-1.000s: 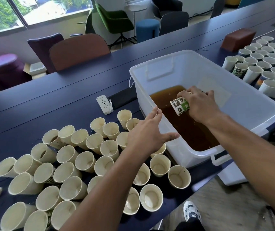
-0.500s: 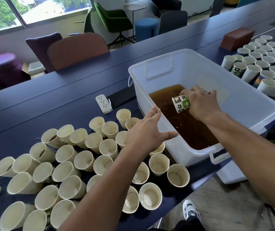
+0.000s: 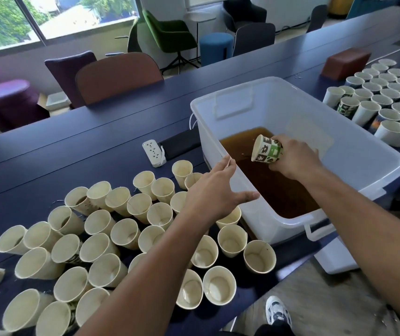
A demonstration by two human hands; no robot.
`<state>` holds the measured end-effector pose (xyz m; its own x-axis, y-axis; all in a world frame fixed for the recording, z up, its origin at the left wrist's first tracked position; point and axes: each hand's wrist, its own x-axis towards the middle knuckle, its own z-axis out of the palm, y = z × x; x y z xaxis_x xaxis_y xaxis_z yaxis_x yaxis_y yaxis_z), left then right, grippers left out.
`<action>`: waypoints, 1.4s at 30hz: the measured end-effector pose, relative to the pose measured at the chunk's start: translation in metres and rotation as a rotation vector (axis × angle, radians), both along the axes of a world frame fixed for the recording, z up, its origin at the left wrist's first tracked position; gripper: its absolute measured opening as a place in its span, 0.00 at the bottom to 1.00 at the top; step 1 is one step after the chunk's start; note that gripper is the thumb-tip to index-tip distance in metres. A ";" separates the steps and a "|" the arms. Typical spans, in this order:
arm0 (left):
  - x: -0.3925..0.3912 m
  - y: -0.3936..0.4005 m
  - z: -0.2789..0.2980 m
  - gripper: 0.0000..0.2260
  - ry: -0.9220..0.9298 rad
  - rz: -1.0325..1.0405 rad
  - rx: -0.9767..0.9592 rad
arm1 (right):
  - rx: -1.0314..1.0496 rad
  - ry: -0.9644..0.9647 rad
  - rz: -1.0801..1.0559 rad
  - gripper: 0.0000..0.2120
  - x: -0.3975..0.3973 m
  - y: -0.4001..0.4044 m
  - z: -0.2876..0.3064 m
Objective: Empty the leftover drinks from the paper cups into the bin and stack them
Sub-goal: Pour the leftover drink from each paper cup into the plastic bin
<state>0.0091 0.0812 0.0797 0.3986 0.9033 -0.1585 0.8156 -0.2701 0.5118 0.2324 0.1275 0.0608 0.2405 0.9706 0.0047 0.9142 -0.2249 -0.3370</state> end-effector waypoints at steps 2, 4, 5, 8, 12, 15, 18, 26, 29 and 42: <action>-0.006 0.004 0.002 0.41 -0.052 -0.024 -0.021 | 0.135 0.122 -0.001 0.29 -0.009 -0.010 0.011; -0.015 0.007 0.006 0.36 -0.165 0.004 -0.057 | 0.266 0.252 0.006 0.28 -0.023 -0.022 0.026; -0.020 0.008 0.009 0.33 -0.247 0.041 -0.071 | 0.318 0.329 0.017 0.28 -0.033 -0.029 0.034; -0.036 0.004 0.024 0.29 -0.463 0.120 -0.021 | 0.414 0.498 0.073 0.28 -0.067 -0.049 0.057; -0.063 -0.018 0.036 0.28 -0.662 0.180 0.042 | 0.385 0.572 0.198 0.29 -0.114 -0.068 0.069; -0.085 -0.040 0.025 0.22 -0.699 0.271 0.075 | 0.301 0.512 0.318 0.29 -0.146 -0.077 0.052; -0.109 -0.060 0.000 0.19 -0.598 0.421 0.106 | 0.118 0.391 0.441 0.35 -0.176 -0.087 0.021; -0.175 -0.099 -0.035 0.25 -0.503 0.711 0.163 | -0.205 0.460 0.711 0.32 -0.237 -0.090 -0.010; -0.206 -0.111 -0.036 0.25 -0.446 0.795 0.206 | -0.193 0.613 0.670 0.28 -0.259 -0.078 -0.003; -0.348 -0.151 -0.052 0.30 -0.241 1.001 0.384 | -0.152 0.570 0.875 0.05 -0.433 -0.067 0.003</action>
